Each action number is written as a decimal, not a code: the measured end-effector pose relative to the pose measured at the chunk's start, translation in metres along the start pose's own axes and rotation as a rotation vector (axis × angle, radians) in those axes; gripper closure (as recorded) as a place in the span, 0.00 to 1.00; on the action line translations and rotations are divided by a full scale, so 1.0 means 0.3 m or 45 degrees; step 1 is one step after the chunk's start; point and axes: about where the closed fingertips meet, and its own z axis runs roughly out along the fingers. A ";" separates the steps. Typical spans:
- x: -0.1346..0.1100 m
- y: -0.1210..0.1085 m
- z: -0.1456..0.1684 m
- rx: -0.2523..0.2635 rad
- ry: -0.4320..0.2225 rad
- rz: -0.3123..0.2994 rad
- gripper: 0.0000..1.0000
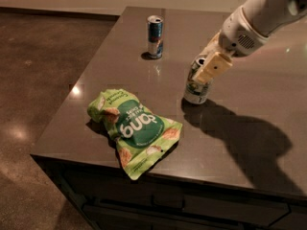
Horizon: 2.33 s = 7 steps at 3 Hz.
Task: Move 7up can near green rice chip bag
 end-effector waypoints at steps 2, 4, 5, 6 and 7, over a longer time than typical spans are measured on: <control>-0.146 0.104 0.071 -0.098 -0.025 -0.156 1.00; -0.213 0.162 0.149 -0.141 0.004 -0.255 0.62; -0.234 0.179 0.174 -0.162 0.010 -0.291 0.39; -0.238 0.187 0.195 -0.167 0.015 -0.314 0.17; -0.241 0.190 0.200 -0.169 0.015 -0.320 0.00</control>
Offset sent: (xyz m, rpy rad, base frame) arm -0.0286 0.0821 0.0017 -0.0056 -0.0007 0.2256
